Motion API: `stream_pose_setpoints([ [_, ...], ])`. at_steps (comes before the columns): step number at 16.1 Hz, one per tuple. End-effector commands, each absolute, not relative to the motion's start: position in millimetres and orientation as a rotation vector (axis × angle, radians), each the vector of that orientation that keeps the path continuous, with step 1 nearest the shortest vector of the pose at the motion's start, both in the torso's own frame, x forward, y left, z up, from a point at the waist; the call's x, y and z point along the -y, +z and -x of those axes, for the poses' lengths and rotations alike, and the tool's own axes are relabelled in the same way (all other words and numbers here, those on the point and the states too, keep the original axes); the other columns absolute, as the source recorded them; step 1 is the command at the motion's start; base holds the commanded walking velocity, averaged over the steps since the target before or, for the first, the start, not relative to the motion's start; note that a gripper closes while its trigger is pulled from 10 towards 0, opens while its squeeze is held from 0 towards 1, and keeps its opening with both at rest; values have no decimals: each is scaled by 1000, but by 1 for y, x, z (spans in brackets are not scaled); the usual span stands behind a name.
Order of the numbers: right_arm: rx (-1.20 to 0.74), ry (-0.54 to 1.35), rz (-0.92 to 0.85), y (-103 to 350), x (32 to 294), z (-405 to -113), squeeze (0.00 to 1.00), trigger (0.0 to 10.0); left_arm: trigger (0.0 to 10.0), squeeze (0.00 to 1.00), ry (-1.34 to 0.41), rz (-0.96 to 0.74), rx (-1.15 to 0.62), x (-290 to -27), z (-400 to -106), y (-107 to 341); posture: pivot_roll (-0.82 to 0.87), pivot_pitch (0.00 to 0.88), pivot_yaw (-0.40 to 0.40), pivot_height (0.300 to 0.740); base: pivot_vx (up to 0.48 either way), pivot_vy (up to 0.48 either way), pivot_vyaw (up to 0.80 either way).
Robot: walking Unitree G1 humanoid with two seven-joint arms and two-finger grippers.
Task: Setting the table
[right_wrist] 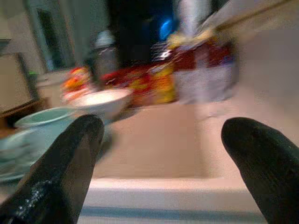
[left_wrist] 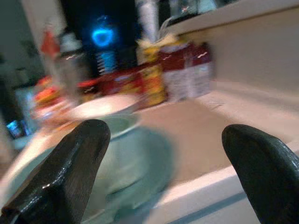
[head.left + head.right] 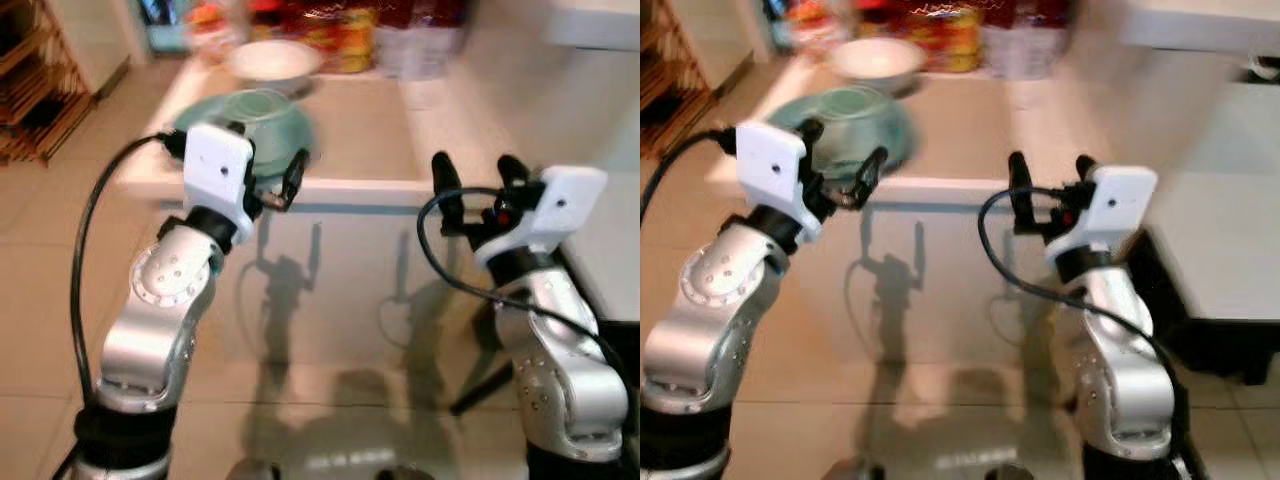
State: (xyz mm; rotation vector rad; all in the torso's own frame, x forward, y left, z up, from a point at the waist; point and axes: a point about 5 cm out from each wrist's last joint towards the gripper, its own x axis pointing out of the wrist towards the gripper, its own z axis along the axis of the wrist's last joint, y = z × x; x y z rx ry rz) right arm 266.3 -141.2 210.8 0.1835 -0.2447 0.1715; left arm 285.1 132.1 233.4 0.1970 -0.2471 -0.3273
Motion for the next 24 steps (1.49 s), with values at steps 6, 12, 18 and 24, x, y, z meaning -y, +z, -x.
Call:
stream_pose_setpoints([
  [6, 216, 165, -195, 211, 139, -269, 0, 10000, 10000, 0, -303, -219, 221, -138, -287, 233, 77, 75, 6, 740, 0, 480, -133],
  [12, 193, 145, -177, 211, 142, -270, 0, 10000, 10000, 0, -278, -168, 189, -140, -286, 219, 74, 75, 9, 740, 0, 400, -667],
  [18, 156, 134, -137, 210, 143, -274, 0, 10000, 10000, 0, -312, -188, 206, -137, -282, 215, 75, 70, -4, 740, 61, 0, 0],
  [24, 180, 201, -65, 215, 134, -281, 0, 10000, 10000, 0, -298, -200, 196, -138, -282, 213, 80, 59, -12, 740, 406, 0, -472],
])
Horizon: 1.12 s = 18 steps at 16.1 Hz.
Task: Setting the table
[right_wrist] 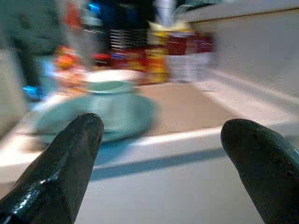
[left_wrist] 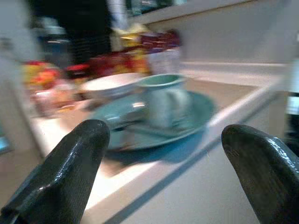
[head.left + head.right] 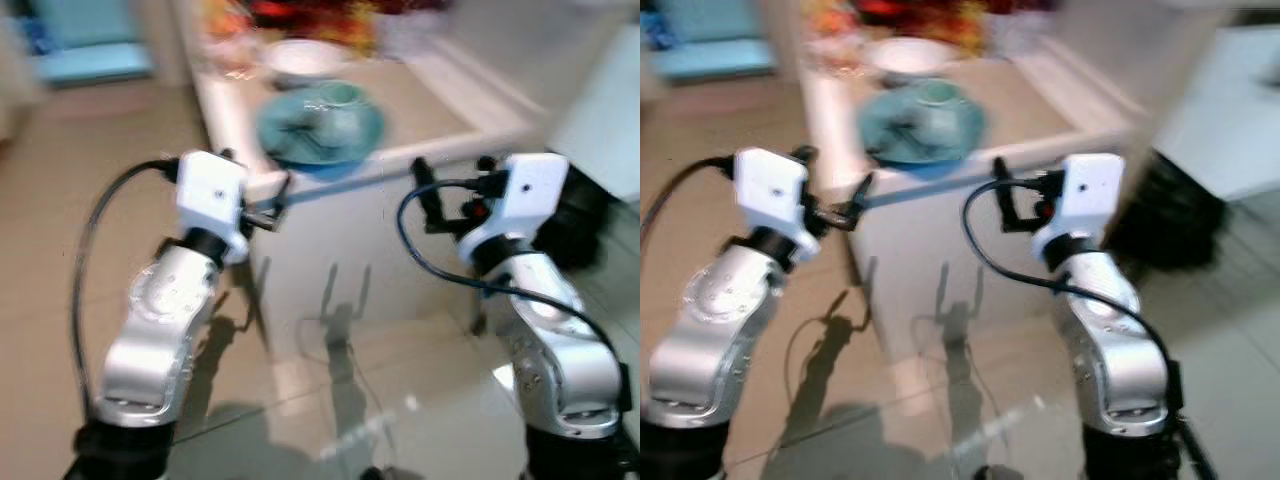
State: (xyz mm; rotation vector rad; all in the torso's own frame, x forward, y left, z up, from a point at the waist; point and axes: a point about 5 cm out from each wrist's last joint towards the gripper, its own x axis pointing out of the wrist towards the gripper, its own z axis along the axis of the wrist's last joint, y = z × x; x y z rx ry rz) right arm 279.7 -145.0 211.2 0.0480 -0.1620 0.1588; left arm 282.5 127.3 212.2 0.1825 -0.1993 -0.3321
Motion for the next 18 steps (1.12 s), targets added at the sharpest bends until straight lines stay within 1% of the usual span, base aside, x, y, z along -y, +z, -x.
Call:
stream_pose_setpoints([
  [1, 172, 238, -38, 214, 130, -282, 0, 10000, 10000, 0, -291, -205, 193, -139, -282, 212, 85, 54, -16, 740, 398, 0, 0],
  [2, 164, 276, -26, 212, 125, -283, 0, 10000, 10000, 0, -288, -210, 192, -141, -282, 212, 85, 54, -16, 740, 398, 0, 0],
  [6, 162, 320, -25, 210, 118, -283, 0, 10000, 10000, 0, -269, -221, 184, -144, -281, 210, 95, 47, -25, 740, 383, 0, 0],
  [9, 184, 370, -55, 211, 112, -280, 0, 10000, 10000, 0, -266, -225, 190, -146, -282, 212, 97, 51, -23, 740, 366, 0, 0],
  [10, 207, 436, -100, 214, 107, -276, 247, 10000, 10000, 0, -263, -223, 195, -147, -282, 212, 97, 53, -23, 740, 0, 0, 0],
  [11, 210, 445, -107, 214, 106, -275, 788, 10000, 10000, 0, -263, -230, 189, -148, -281, 211, 97, 53, -23, 740, 0, 0, 0],
  [12, 198, 444, -113, 213, 104, -276, 1000, 10000, 10000, 0, -276, -243, 192, -147, -280, 211, 98, 55, -25, 740, 0, 0, 0],
  [16, 191, 424, -109, 213, 102, -281, 1000, 10000, 10000, 0, -301, -257, 201, -149, -278, 212, 103, 60, -29, 740, 0, 0, 0],
  [17, 172, 427, -97, 211, 100, -283, 1000, 10000, 10000, 0, -321, -259, 196, -149, -277, 211, 108, 62, -30, 740, 0, 0, 0],
  [18, 146, 417, -68, 208, 97, -287, 1000, 10000, 10000, 0, -377, -293, 160, -147, -274, 203, 109, 65, -29, 740, 0, 0, 0],
])
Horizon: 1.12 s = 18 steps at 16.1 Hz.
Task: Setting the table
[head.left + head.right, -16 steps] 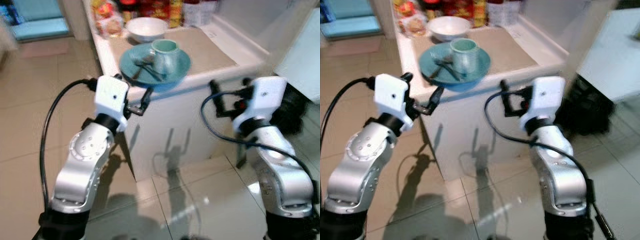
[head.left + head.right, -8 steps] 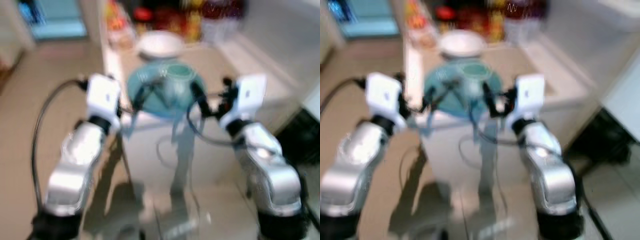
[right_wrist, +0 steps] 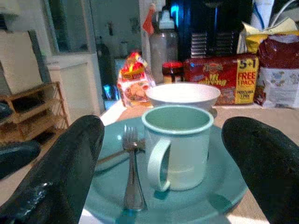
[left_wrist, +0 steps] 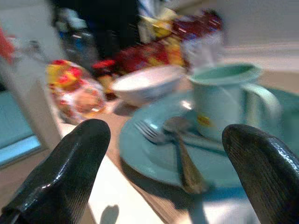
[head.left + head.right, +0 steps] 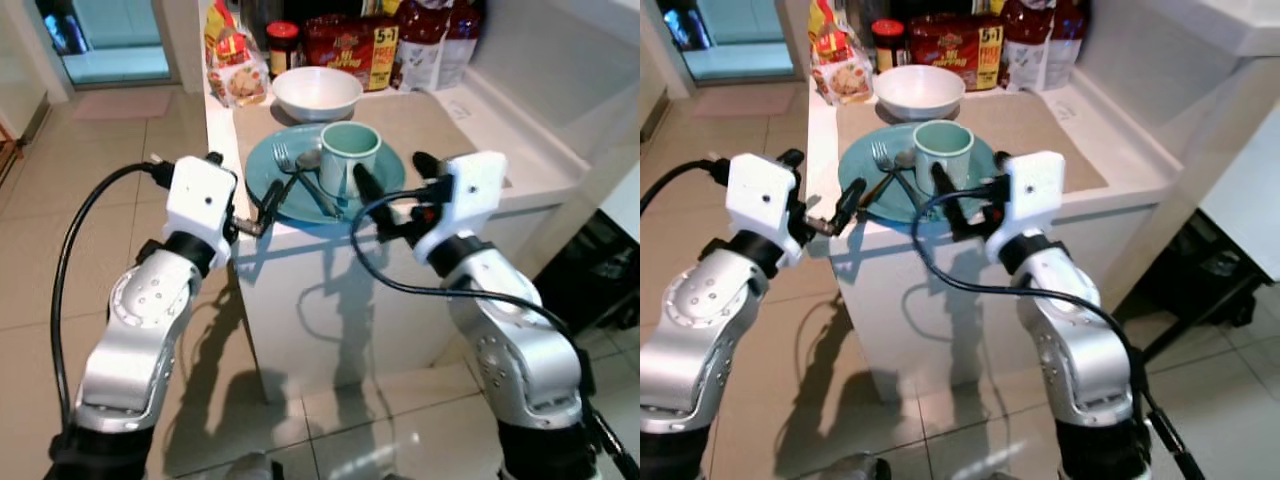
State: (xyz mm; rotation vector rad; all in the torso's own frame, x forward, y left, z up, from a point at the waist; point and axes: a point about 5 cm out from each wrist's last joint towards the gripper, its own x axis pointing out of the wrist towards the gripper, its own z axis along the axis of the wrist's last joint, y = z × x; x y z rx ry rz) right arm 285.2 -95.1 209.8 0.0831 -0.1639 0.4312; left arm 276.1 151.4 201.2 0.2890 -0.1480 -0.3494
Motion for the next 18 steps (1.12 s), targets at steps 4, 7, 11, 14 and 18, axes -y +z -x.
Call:
stream_pose_setpoints([
  [4, 89, 305, -6, 199, 95, -306, 0, 10000, 10000, 0, -594, -290, 97, -136, -259, 193, 118, 65, -27, 740, 0, 0, 0],
  [7, 54, 331, -27, 191, 88, -316, 0, 10000, 10000, 0, -638, -289, 79, -136, -256, 190, 122, 65, -24, 740, 0, 0, 0],
  [11, 45, 363, -29, 188, 82, -331, 0, 10000, 10000, 0, -655, -294, 76, -137, -256, 191, 125, 65, -23, 740, 0, 0, 0],
  [14, 56, 372, -19, 192, 77, -341, 0, 10000, 10000, 0, -664, -296, 75, -138, -255, 192, 135, 63, -23, 740, 0, 0, 0],
  [18, 79, 441, -7, 196, 68, -343, 0, 10000, 10000, 0, -682, -295, 79, -136, -252, 193, 141, 65, -26, 740, 0, 0, 0],
])
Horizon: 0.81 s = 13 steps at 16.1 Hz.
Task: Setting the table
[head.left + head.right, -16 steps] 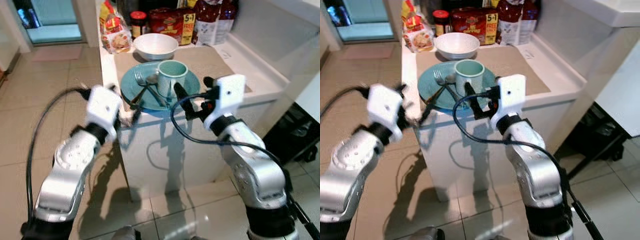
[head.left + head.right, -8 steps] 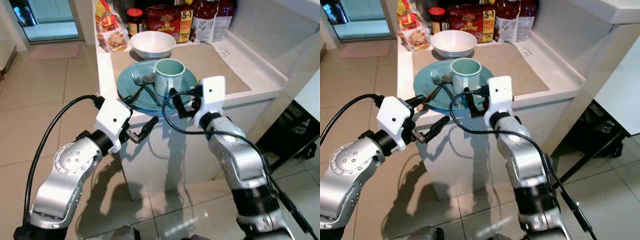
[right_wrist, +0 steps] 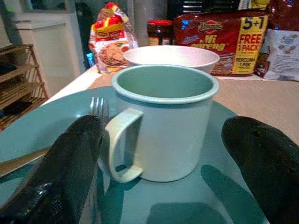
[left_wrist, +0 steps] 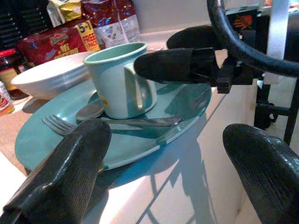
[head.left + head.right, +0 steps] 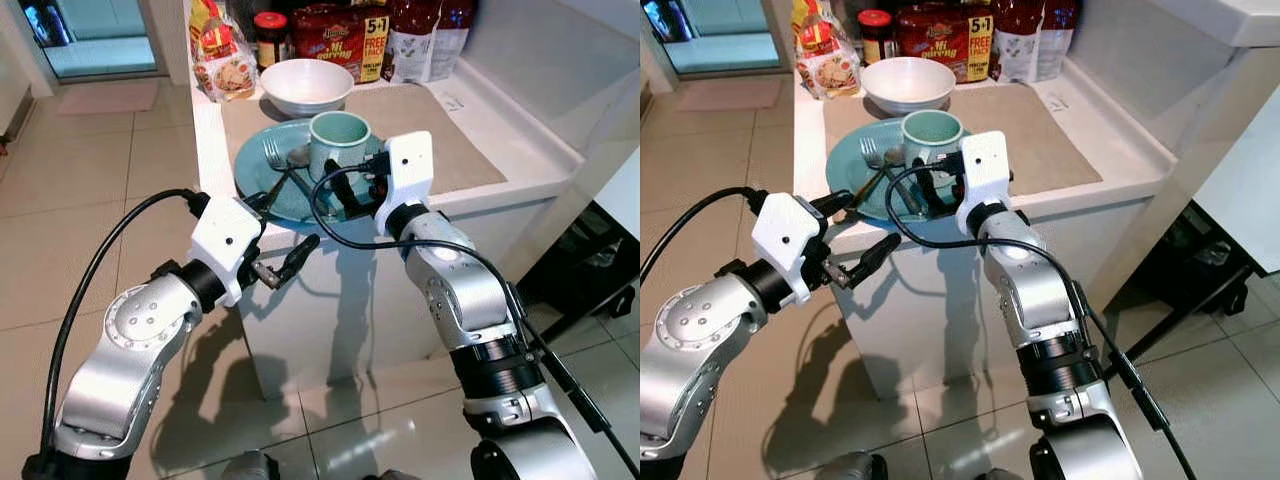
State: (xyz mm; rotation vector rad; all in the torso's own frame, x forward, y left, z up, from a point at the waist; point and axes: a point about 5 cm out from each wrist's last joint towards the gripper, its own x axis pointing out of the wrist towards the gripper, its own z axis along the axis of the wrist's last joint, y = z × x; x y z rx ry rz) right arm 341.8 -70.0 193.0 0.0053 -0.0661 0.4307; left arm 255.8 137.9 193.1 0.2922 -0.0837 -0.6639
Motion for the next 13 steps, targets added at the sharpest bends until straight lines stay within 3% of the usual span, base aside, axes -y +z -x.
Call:
stream_pose_setpoints([
  [1, 84, 467, 2, 196, 65, -341, 0, 10000, 10000, 0, -688, -296, 77, -136, -252, 193, 141, 65, -26, 740, 0, 0, 0],
  [5, 93, 462, 8, 195, 61, -344, 0, 10000, 10000, 0, -692, -298, 77, -136, -251, 193, 149, 68, -27, 740, 0, 0, 0],
  [13, 84, 309, 37, 193, 80, -359, 0, 10000, 10000, 0, -694, -310, 76, -137, -249, 194, 165, 71, -38, 740, 0, 0, 0],
])
